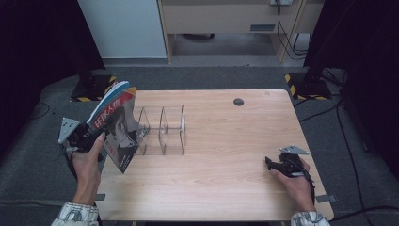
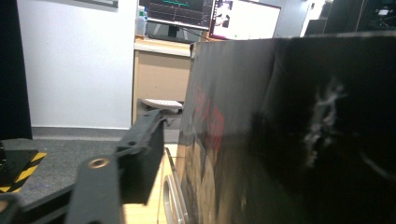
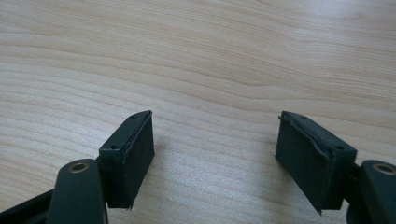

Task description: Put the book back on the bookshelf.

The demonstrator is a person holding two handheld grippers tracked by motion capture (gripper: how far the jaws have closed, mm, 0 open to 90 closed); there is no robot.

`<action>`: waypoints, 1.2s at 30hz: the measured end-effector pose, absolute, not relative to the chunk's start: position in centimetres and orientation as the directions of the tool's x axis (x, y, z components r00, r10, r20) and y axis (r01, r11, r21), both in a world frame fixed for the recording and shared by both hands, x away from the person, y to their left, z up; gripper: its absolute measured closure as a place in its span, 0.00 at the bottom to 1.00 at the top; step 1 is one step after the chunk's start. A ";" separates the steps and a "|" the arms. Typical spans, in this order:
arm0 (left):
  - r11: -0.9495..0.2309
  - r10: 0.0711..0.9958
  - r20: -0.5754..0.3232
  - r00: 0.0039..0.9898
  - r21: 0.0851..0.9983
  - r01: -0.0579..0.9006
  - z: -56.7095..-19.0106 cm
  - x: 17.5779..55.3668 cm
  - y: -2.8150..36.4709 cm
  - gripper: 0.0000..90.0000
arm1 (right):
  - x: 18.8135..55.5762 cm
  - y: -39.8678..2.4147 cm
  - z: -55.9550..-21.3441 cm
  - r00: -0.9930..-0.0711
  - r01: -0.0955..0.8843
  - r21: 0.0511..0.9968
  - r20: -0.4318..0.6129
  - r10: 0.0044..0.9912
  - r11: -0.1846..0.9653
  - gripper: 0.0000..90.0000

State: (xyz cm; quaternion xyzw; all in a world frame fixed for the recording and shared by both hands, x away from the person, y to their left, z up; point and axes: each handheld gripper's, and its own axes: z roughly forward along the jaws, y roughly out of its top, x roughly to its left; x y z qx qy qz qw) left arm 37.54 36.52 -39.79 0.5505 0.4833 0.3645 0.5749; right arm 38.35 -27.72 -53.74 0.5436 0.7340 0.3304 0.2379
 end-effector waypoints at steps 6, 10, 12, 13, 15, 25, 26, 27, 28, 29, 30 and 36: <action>0.119 0.951 -0.146 0.272 0.987 0.111 -39.7 37.3 36.3 0.20 | 38.3 -27.7 -53.7 -0.295 0.641 0.744 0.011 0.955 0.190 0.31; 0.114 0.949 -0.142 0.280 0.987 0.111 -39.6 37.2 36.2 0.16 | 38.3 -27.7 -53.7 -0.296 0.641 0.744 0.010 0.955 0.191 0.31; 0.112 0.947 -0.141 0.288 0.987 0.116 -39.6 37.1 36.1 0.13 | 38.3 -27.7 -53.7 -0.293 0.641 0.744 0.011 0.956 0.188 0.31; 0.104 0.948 -0.135 0.289 0.987 0.118 -39.6 37.0 36.1 0.12 | 38.3 -27.7 -53.7 -0.296 0.641 0.744 0.010 0.955 0.191 0.31; 0.088 0.949 -0.120 0.293 0.989 0.119 -39.6 36.8 35.9 0.09 | 38.3 -27.7 -53.7 -0.293 0.641 0.744 0.011 0.956 0.188 0.31; 0.068 0.947 -0.105 0.304 0.989 0.129 -39.9 36.1 36.0 0.05 | 38.3 -27.7 -53.7 -0.292 0.640 0.745 0.009 0.956 0.188 0.31; 0.066 0.947 -0.103 0.305 0.990 0.129 -39.9 36.0 35.9 0.05 | 38.3 -27.7 -53.7 -0.292 0.641 0.744 0.009 0.956 0.188 0.31; 0.060 0.947 -0.098 0.306 0.990 0.131 -40.0 35.9 35.9 0.05 | 38.3 -27.7 -53.7 -0.296 0.640 0.744 0.008 0.955 0.192 0.31; 0.058 0.947 -0.096 0.305 0.989 0.133 -40.0 35.9 35.9 0.05 | 38.3 -27.7 -53.7 -0.292 0.640 0.745 0.009 0.956 0.188 0.31; 0.057 0.947 -0.096 0.306 0.989 0.133 -40.1 35.8 35.9 0.05 | 38.3 -27.7 -53.7 -0.292 0.640 0.745 0.009 0.956 0.189 0.31; 0.057 0.947 -0.096 0.307 0.989 0.134 -40.1 35.7 35.9 0.05 | 38.3 -27.7 -53.7 -0.292 0.641 0.744 0.010 0.956 0.188 0.31; 0.036 0.949 -0.081 0.305 0.988 0.150 -40.5 35.2 35.9 0.05 | 38.3 -27.7 -53.7 -0.296 0.640 0.744 0.009 0.955 0.192 0.30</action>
